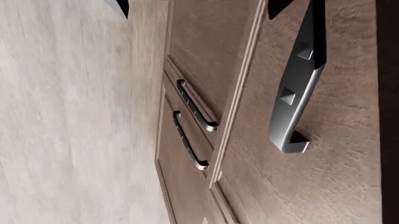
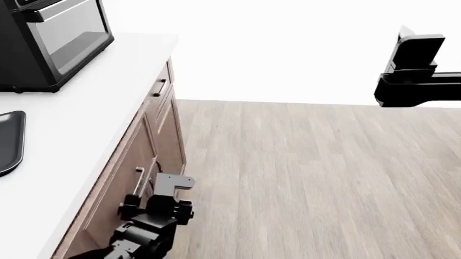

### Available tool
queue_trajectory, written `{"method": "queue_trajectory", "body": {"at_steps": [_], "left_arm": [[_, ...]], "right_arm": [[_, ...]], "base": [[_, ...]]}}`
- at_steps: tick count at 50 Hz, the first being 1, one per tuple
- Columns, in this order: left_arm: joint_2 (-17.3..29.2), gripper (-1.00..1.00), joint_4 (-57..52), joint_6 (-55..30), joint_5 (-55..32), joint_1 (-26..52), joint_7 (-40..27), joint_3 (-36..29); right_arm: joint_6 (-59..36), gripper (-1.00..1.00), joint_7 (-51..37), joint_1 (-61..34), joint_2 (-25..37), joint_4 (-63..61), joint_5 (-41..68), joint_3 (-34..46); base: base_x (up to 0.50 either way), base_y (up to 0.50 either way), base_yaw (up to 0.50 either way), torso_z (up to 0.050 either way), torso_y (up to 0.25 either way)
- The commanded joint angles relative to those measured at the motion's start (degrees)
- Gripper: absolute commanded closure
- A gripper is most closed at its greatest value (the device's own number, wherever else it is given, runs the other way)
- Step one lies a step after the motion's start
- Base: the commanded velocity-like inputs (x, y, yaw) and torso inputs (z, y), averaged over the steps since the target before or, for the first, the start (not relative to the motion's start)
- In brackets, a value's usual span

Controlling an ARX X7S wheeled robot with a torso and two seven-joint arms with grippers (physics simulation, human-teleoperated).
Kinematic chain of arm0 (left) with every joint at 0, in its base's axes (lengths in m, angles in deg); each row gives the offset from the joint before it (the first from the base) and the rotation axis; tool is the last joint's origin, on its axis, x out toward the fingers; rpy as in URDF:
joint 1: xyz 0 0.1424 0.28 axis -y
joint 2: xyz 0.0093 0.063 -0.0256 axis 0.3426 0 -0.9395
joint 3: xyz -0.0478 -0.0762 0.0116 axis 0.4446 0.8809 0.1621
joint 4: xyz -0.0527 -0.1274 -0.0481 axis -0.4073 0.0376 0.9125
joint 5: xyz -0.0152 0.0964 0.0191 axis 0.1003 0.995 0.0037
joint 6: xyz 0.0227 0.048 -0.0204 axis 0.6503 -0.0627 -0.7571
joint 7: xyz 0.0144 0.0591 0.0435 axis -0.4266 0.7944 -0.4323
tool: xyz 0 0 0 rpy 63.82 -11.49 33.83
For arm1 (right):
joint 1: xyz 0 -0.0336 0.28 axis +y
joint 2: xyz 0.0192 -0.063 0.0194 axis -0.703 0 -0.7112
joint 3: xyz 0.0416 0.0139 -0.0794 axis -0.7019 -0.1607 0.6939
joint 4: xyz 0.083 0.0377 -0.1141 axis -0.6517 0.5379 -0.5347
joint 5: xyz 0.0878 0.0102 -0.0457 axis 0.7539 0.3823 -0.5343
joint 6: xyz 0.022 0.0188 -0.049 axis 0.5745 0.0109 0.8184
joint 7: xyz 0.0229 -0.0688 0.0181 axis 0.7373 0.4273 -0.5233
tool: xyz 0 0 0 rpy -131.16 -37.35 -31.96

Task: Close the right drawer.

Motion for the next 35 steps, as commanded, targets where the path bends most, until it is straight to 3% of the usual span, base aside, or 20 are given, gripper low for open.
{"method": "queue_trajectory", "body": {"at_steps": [1,9,17,35], "left_arm": [[1.0,-1.0,6.2,-0.4,3.0,1.2,-0.8,-0.6],[0.4,-1.0,10.3,-1.3,6.8,0.8,-1.3,-1.6],[0.9,-1.0,10.4,-4.9,13.1,-0.1,-3.6,1.3],[1.5,-1.0,10.4,-11.2,34.3,-2.4,-3.4,21.7]], "right_arm": [[-0.7,-1.0,-0.6,-0.9,-0.7,-0.1,0.8,-0.4],[-1.4,-1.0,-1.9,-3.0,-1.5,-0.9,3.0,-1.5],[-2.3,-1.0,-3.2,-5.4,-2.0,-1.6,5.1,-2.5],[-3.5,-1.0,-5.0,-8.8,-2.9,-2.1,8.3,-4.1]], "base": [[0.0,0.0,0.0,0.0,0.0],[0.0,0.0,0.0,0.0,0.0],[0.0,0.0,0.0,0.0,0.0],[0.0,0.0,0.0,0.0,0.001]]}}
